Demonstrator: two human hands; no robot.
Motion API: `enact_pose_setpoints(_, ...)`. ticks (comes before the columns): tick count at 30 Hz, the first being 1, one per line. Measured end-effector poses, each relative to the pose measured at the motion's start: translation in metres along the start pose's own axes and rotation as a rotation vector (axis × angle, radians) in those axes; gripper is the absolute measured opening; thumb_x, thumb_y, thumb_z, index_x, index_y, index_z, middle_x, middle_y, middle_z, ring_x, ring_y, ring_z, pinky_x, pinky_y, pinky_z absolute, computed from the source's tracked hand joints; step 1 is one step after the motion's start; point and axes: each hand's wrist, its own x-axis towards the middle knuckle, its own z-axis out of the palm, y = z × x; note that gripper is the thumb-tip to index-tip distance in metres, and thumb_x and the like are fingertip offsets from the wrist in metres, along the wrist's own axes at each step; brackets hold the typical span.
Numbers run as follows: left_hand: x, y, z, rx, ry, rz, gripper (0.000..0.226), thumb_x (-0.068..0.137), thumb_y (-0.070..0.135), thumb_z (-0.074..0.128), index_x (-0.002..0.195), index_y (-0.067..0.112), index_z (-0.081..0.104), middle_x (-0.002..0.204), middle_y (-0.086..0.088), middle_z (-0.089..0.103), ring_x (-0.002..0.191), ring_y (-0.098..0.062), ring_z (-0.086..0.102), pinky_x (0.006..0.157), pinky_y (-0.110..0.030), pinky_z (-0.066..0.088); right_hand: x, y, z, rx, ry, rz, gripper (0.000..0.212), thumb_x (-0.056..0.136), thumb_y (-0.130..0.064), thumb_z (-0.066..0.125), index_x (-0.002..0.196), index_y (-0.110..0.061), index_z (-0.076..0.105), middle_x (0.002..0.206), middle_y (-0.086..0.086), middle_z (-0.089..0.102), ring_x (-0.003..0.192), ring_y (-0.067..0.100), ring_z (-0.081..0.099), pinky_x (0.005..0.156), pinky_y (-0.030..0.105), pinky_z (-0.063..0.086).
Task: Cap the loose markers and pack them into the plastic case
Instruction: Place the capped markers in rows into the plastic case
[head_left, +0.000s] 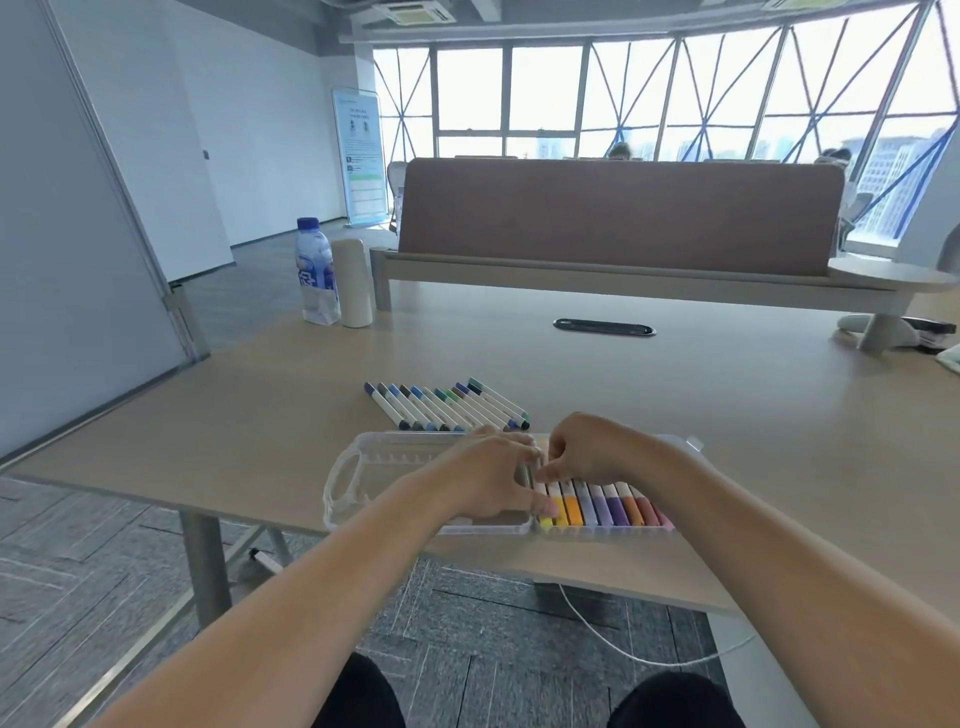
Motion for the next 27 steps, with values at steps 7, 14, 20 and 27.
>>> enact_pose_setpoints(7, -0.006, -0.012, -0.004, -0.286, 0.081, -0.009, 0.069, 0.085, 0.056, 0.066, 0.143, 0.023, 0.049, 0.156, 0.011, 0.034, 0.137, -0.016, 0.042, 0.115, -0.044, 0.034, -0.001, -0.003, -0.002, -0.048, 0.03, 0.004, 0.037, 0.093, -0.036, 0.065, 0.064, -0.018, 0.052, 0.059, -0.005, 0.048, 0.054, 0.011, 0.042, 0.053, 0.025, 0.033)
enact_pose_setpoints(14, -0.019, -0.061, -0.028, -0.443, 0.318, -0.11, 0.036, 0.093, 0.042, 0.063, 0.123, 0.022, 0.065, 0.103, 0.013, 0.063, 0.097, -0.01, 0.06, 0.082, -0.024, 0.045, 0.014, -0.023, -0.01, -0.026, 0.097, -0.005, 0.038, 0.097, -0.037, 0.06, 0.067, -0.015, 0.053, 0.062, -0.001, 0.044, 0.057, 0.013, 0.04, 0.055, 0.026, 0.032)
enact_pose_setpoints(20, -0.018, -0.107, -0.042, -0.593, 0.464, -0.169, 0.015, 0.096, 0.024, 0.06, 0.104, 0.021, 0.072, 0.092, 0.009, 0.069, 0.082, -0.007, 0.062, 0.074, -0.022, 0.047, 0.065, -0.047, -0.01, -0.002, 0.152, 0.015, 0.032, 0.093, -0.038, 0.065, 0.08, -0.009, 0.069, 0.079, 0.01, 0.069, 0.071, 0.019, 0.06, 0.065, 0.033, 0.047)
enact_pose_setpoints(27, 0.006, -0.134, -0.044, -0.561, 0.457, -0.211, 0.017, 0.098, 0.026, 0.056, 0.105, 0.021, 0.07, 0.095, 0.007, 0.069, 0.089, -0.011, 0.063, 0.071, -0.018, 0.044, 0.127, -0.049, -0.011, -0.136, 0.246, 0.126, 0.016, 0.085, -0.019, 0.06, 0.074, -0.012, 0.068, 0.071, 0.008, 0.067, 0.073, 0.026, 0.067, 0.064, 0.032, 0.055)
